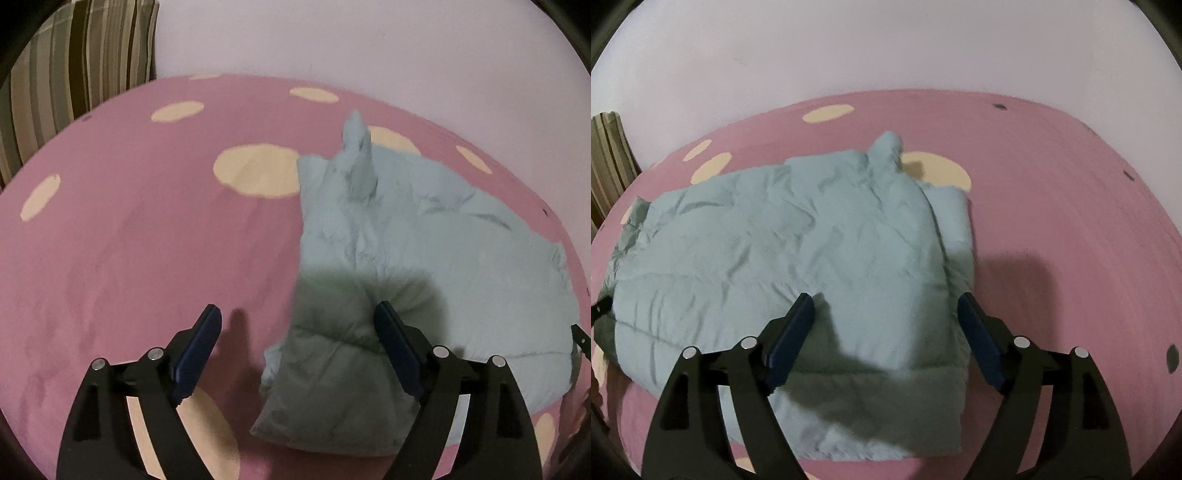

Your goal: Fold large clothes

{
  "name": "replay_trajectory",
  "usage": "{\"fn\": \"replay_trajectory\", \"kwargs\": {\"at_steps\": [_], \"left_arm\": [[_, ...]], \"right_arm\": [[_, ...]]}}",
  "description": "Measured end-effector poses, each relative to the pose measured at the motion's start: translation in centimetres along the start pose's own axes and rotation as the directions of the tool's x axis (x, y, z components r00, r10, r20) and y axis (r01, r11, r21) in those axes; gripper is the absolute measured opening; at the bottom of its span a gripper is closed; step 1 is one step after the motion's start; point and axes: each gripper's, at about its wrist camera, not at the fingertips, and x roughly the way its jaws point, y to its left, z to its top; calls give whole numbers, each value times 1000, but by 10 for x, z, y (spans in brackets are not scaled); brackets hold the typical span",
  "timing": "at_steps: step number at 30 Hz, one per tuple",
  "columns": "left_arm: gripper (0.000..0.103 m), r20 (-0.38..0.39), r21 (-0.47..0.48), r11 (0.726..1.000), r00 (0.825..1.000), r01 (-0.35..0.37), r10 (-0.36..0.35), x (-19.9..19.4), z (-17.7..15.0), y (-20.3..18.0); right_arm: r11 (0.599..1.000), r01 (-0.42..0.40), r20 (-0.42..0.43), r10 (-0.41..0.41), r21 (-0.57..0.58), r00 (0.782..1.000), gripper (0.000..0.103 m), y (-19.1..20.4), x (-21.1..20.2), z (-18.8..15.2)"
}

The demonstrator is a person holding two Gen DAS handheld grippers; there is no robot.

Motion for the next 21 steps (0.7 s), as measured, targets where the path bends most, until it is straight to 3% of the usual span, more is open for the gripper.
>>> {"fn": "replay_trajectory", "kwargs": {"at_steps": [3,6,8,10,11,12,13,16,21], "left_arm": [[84,-21,-13,999,999,42,-42,11,1,-2],[83,-37,17,999,998,41,-40,21,1,-9],[76,-31,62,998,999,27,-25,25,0,-18],[54,-30,88,995,998,56,-53,24,-2,-24],[49,-35,93,993,997,72,-69,23,-2,-27],[40,-37,98,992,996,81,-78,22,-3,-30],[36,-37,108,990,996,87,-83,21,-3,-32],[24,-31,123,988,995,98,-95,18,-3,-34],[15,-17,124,986,994,107,-106,3,-4,-31]], "right_arm": [[1000,-3,-44,4,22,999,86,-5,12,-3],[999,1,-67,2,36,998,91,-7,22,-4],[997,-26,-105,33,68,994,92,-11,33,-6],[994,-42,-114,53,99,992,90,-14,37,-8],[995,-38,-106,48,96,993,85,-12,36,-9],[994,-54,-102,64,94,993,73,-10,35,-10],[994,-64,-99,73,93,992,60,-7,33,-11],[989,-109,-100,119,98,988,35,-1,27,-12],[988,-126,-83,133,88,988,23,4,12,-16]]}}
